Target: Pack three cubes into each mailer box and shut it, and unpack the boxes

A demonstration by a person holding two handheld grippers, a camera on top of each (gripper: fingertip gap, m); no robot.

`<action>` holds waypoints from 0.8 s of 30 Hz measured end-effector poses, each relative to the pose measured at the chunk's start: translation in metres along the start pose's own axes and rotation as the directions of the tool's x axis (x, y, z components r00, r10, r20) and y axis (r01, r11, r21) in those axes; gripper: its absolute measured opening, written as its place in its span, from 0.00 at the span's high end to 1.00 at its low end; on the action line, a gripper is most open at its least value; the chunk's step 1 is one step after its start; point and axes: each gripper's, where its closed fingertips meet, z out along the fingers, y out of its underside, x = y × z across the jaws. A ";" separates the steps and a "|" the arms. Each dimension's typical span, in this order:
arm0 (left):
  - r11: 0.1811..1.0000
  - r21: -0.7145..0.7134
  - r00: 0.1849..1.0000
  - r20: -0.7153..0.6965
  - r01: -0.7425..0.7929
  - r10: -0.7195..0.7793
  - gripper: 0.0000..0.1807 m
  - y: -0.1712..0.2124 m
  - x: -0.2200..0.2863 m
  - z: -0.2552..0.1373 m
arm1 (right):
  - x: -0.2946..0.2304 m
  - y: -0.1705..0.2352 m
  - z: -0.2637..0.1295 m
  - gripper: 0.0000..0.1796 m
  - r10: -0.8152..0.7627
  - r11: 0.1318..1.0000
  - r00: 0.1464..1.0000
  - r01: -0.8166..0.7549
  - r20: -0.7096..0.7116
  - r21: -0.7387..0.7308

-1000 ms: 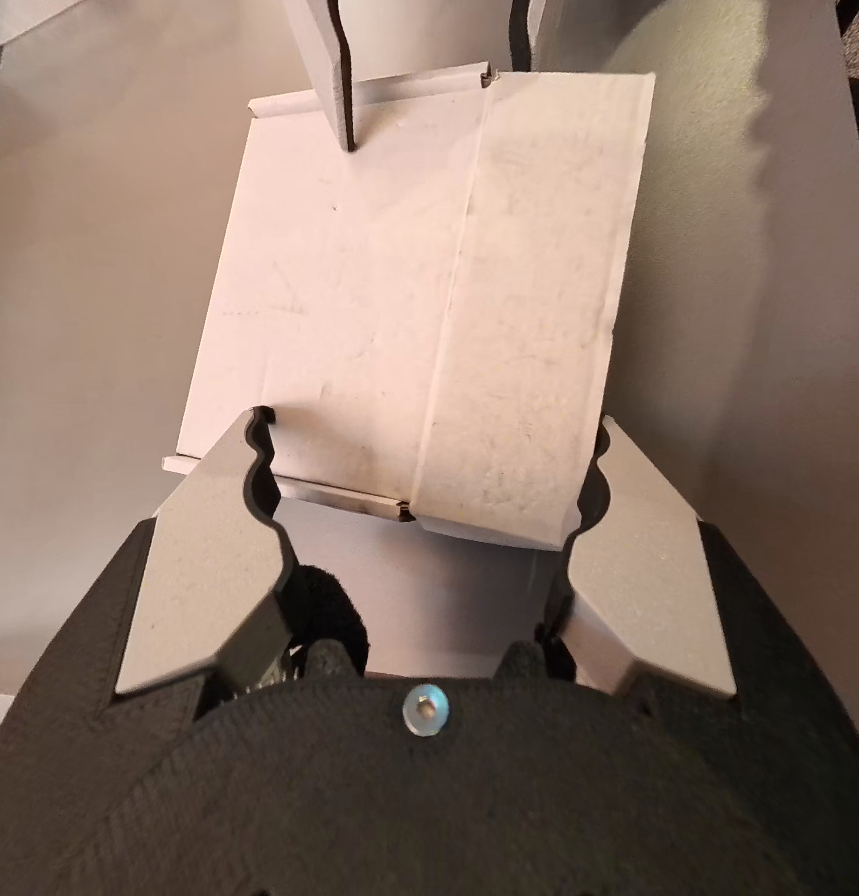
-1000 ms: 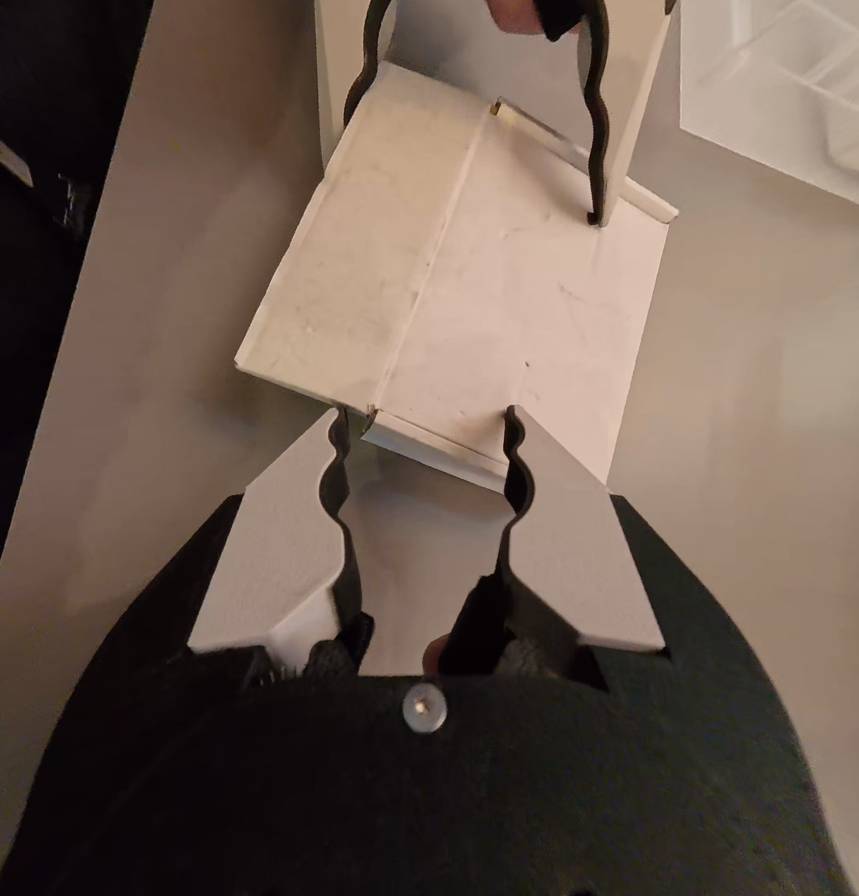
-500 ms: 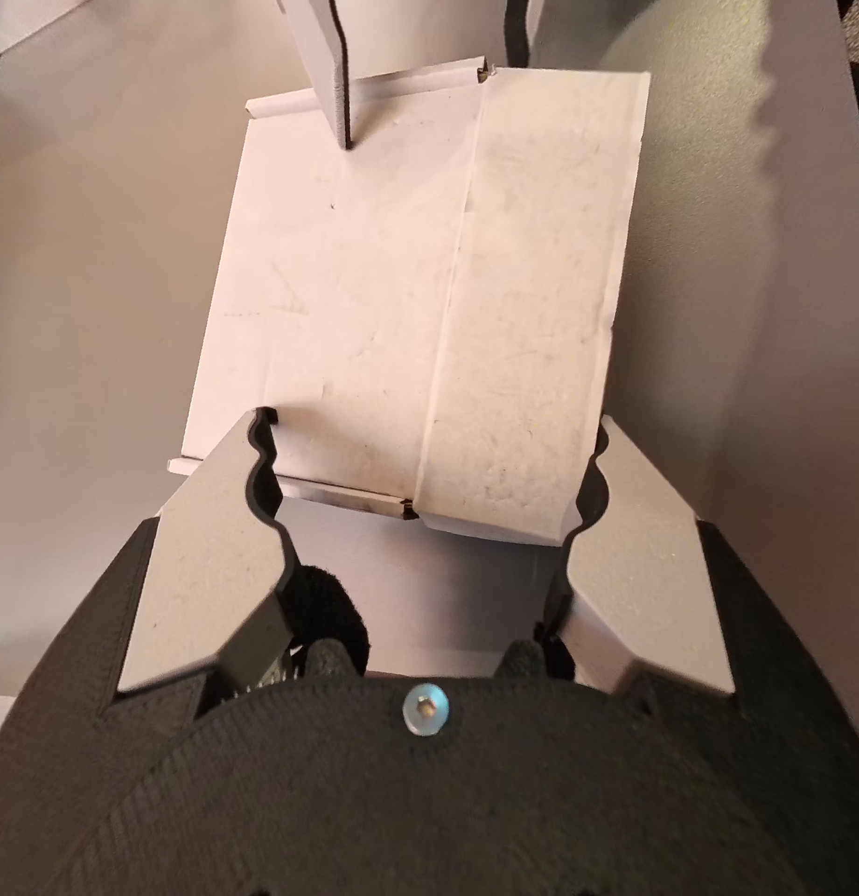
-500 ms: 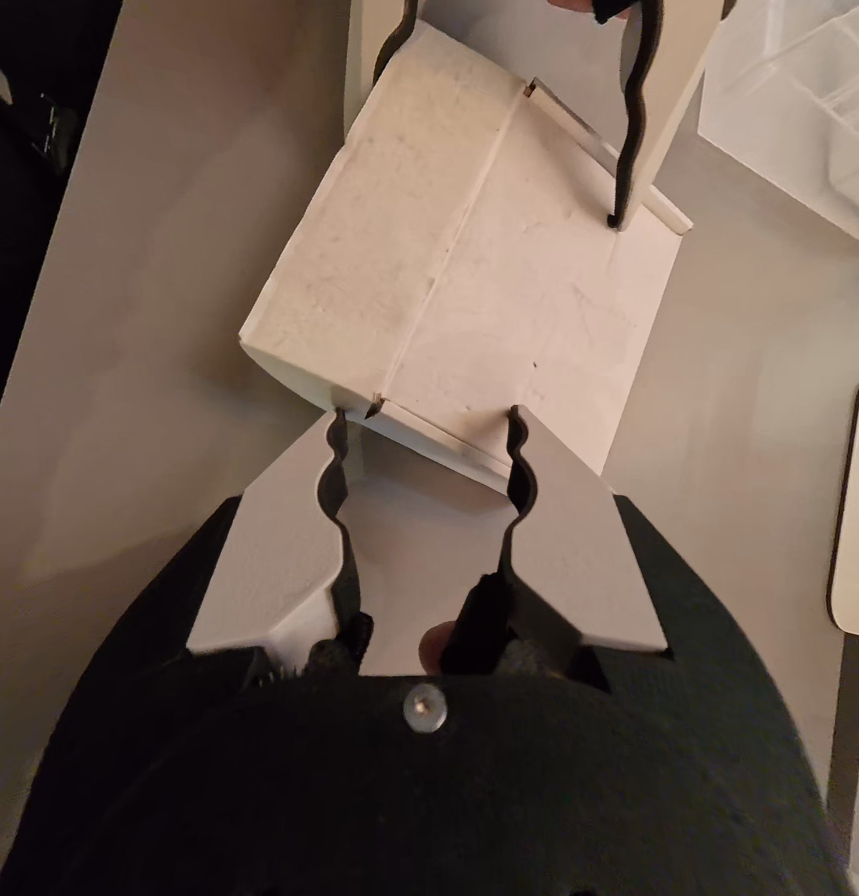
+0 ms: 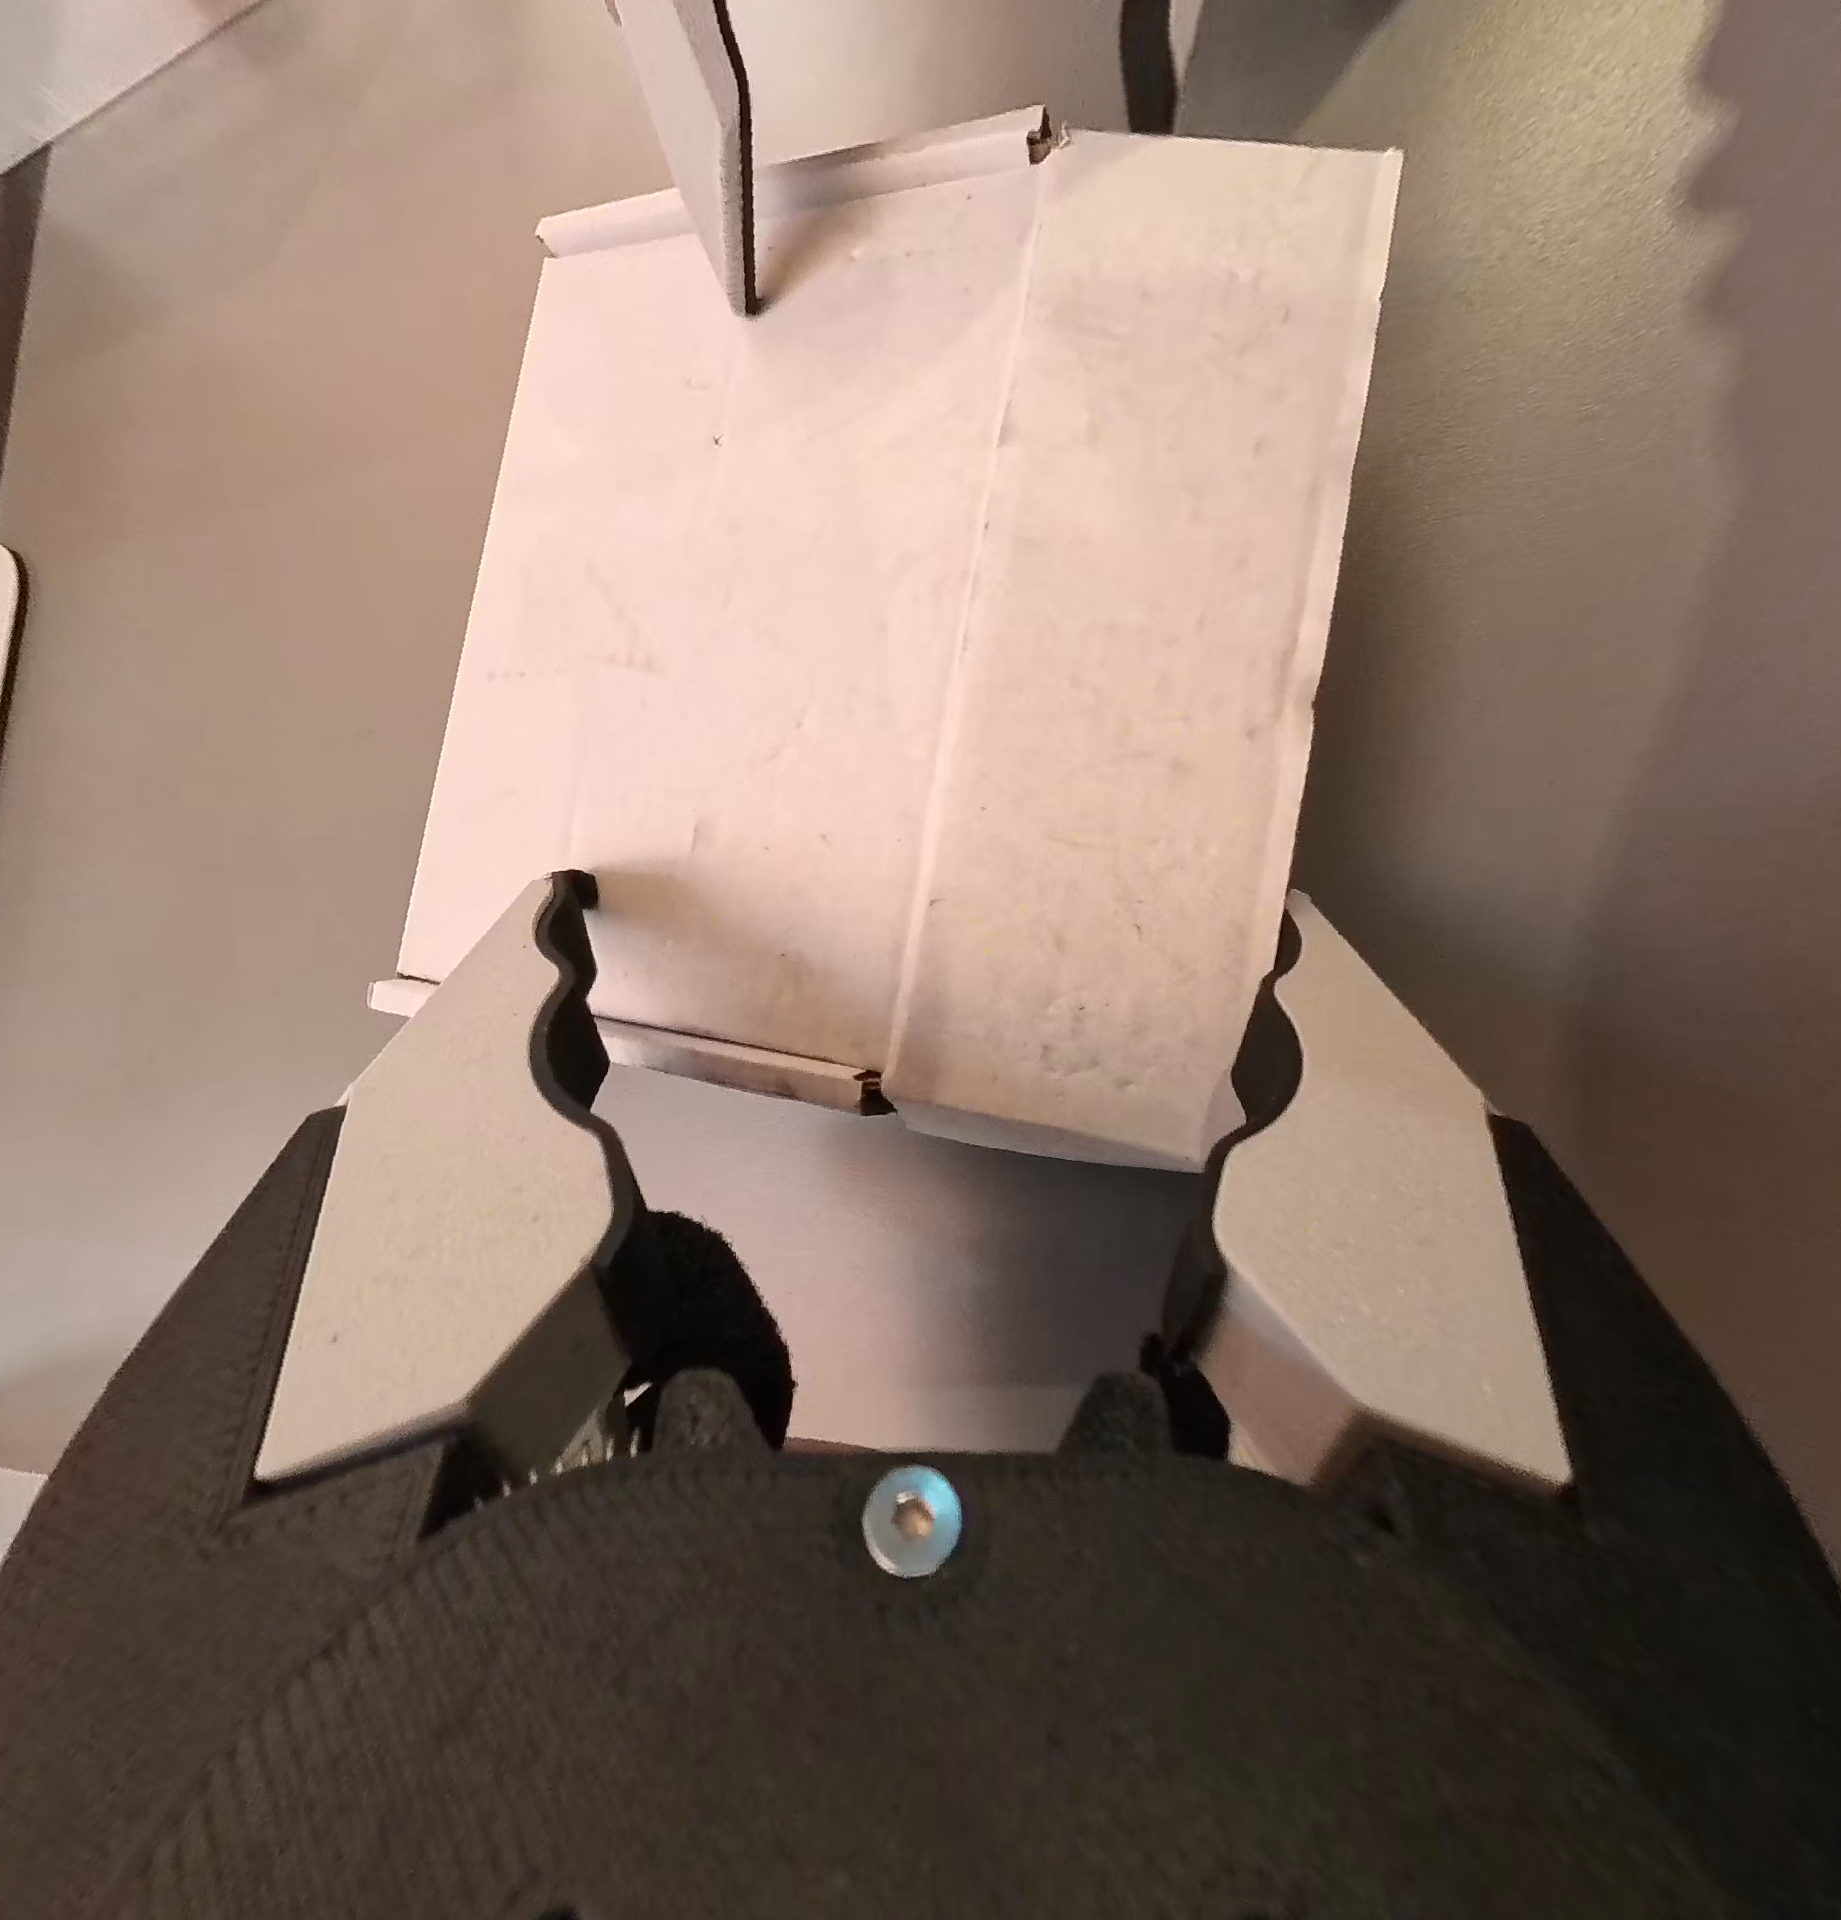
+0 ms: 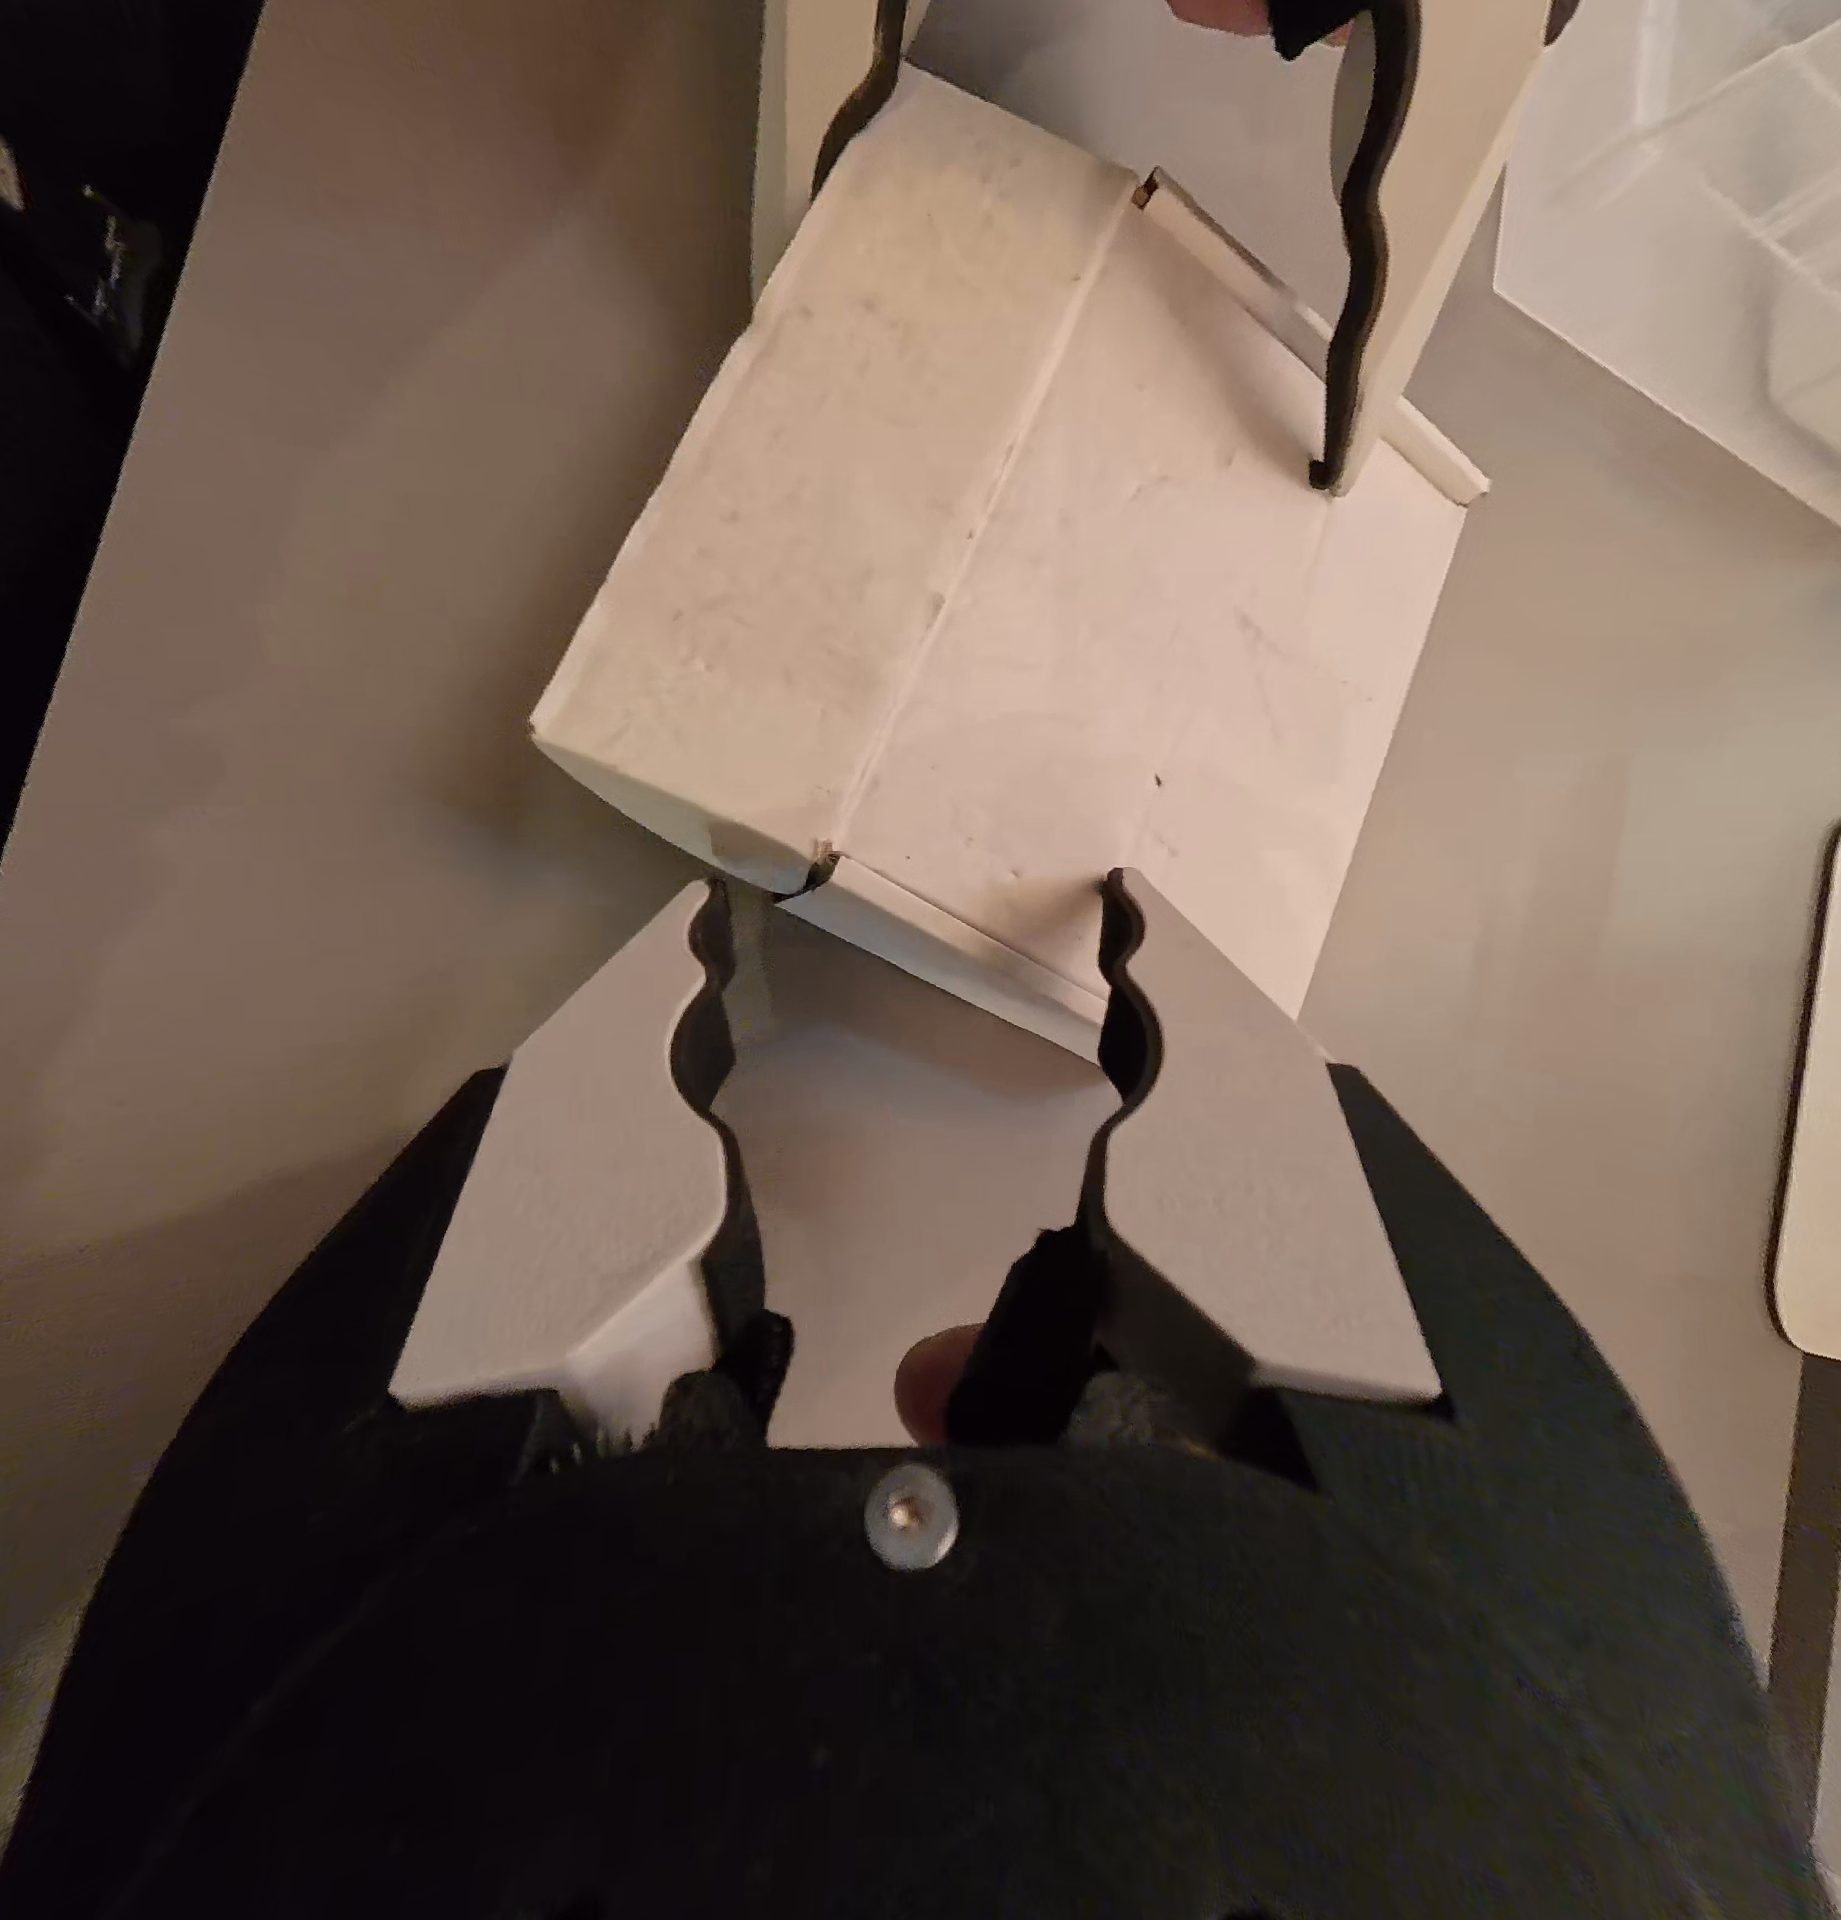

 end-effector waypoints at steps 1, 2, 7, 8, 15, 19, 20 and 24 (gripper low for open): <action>1.000 -0.001 1.000 0.005 -0.004 0.004 0.31 0.000 0.000 0.000 | 0.001 0.000 0.000 0.61 -0.001 1.000 1.000 0.001 -0.007 0.001; 1.000 -0.003 1.000 0.011 -0.009 0.009 0.31 0.001 0.000 0.001 | 0.003 0.000 0.000 0.64 0.002 1.000 1.000 -0.002 -0.022 0.005; 1.000 -0.002 0.999 0.029 -0.019 0.020 0.32 0.001 -0.001 0.001 | 0.005 0.000 0.001 0.66 0.017 1.000 0.999 -0.016 -0.040 0.013; 1.000 0.001 0.999 0.030 -0.018 0.018 0.32 0.001 -0.001 0.001 | 0.005 0.000 0.001 0.66 0.011 1.000 0.999 -0.010 -0.048 0.009; 1.000 0.005 0.999 0.033 -0.020 0.020 0.32 0.000 -0.001 0.002 | -0.003 -0.002 -0.001 0.58 0.059 0.997 0.998 -0.060 0.023 0.038; 1.000 0.009 0.999 0.035 -0.021 0.021 0.32 0.000 -0.002 0.002 | -0.005 -0.006 -0.002 0.54 0.125 0.990 0.990 -0.129 0.068 0.062; 1.000 0.011 0.999 0.036 -0.019 0.019 0.32 0.000 -0.002 0.002 | -0.005 -0.007 -0.002 0.54 0.150 0.986 0.986 -0.154 0.071 0.065; 1.000 0.016 0.999 0.040 -0.020 0.019 0.32 0.000 -0.002 0.002 | -0.004 -0.009 -0.002 0.55 0.219 0.972 0.973 -0.224 0.073 0.072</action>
